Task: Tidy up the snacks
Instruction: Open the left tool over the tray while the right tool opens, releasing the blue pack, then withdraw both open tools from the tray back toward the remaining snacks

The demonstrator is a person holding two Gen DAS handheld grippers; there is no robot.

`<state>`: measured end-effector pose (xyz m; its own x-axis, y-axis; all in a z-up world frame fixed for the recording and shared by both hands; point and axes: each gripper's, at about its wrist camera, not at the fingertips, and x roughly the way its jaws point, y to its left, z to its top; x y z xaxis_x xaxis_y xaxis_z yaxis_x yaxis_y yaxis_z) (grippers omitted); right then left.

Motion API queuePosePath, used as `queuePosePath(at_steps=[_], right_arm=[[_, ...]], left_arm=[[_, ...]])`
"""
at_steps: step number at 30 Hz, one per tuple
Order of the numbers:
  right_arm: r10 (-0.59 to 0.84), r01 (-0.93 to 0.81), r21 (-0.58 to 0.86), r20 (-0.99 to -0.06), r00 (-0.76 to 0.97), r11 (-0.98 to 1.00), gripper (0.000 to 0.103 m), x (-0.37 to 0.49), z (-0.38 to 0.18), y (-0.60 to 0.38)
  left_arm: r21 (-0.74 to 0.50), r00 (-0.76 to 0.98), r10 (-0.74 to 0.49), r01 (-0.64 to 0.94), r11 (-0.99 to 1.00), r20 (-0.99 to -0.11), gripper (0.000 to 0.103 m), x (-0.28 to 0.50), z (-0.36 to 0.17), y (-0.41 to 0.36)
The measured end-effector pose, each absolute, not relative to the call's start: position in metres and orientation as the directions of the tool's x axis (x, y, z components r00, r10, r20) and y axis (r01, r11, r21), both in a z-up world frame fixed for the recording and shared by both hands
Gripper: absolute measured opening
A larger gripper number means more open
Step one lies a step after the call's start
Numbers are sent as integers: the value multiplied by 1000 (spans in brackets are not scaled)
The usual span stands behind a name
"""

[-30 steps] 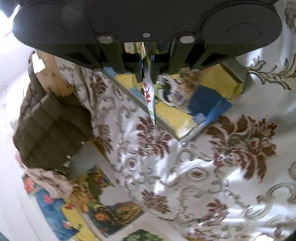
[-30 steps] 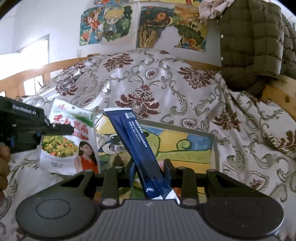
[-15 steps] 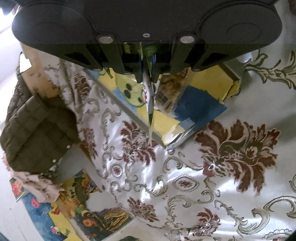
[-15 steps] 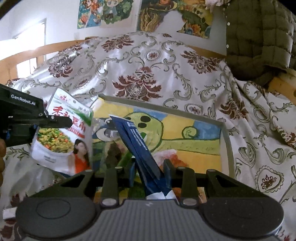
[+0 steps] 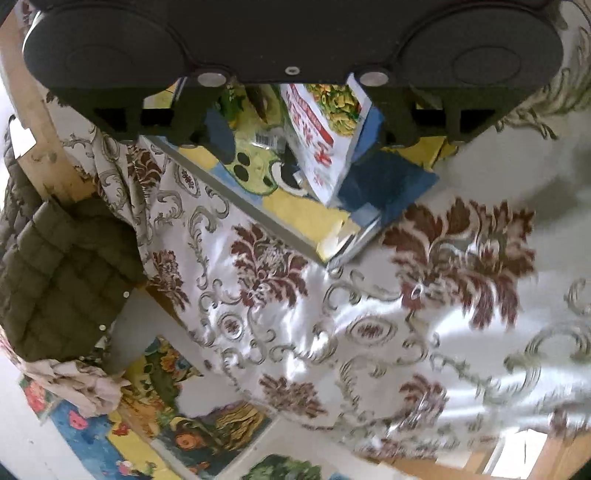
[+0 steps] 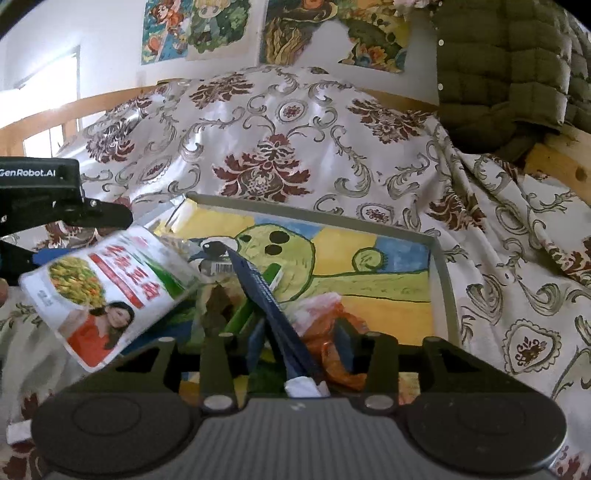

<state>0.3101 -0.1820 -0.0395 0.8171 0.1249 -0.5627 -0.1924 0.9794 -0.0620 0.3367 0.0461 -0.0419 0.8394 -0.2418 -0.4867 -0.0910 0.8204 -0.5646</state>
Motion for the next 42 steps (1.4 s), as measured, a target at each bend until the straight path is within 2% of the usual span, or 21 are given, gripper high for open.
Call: queuePosePath(at_steps=[2, 7, 10, 13, 23, 29, 42], right_arm=[[128, -187, -50, -559, 820, 981, 50, 308, -37, -183], [139, -178, -20, -545, 827, 984, 59, 302, -28, -188], [144, -169, 0, -529, 837, 986, 69, 294, -21, -192], [144, -153, 25, -509, 848, 988, 77, 285, -14, -198], [122, -93, 93, -386, 914, 991, 99, 244, 27, -221], [120, -64, 182, -316, 941, 981, 103, 211, 45, -237], [63, -11, 192, -266, 962, 981, 103, 138, 55, -249]], left_arm=[[-557, 847, -240, -79, 827, -475, 81, 334, -38, 45], [-543, 856, -232, -67, 837, -462, 88, 327, -32, 42], [-529, 867, -222, -55, 847, -446, 91, 319, -25, 41], [-504, 884, -198, -49, 862, -423, 99, 308, -16, 41], [-400, 927, -155, 6, 917, -342, 102, 263, 20, 28], [-325, 938, -135, 25, 945, -319, 102, 231, 32, 14], [-292, 943, -88, -9, 956, -319, 102, 152, 34, 15]])
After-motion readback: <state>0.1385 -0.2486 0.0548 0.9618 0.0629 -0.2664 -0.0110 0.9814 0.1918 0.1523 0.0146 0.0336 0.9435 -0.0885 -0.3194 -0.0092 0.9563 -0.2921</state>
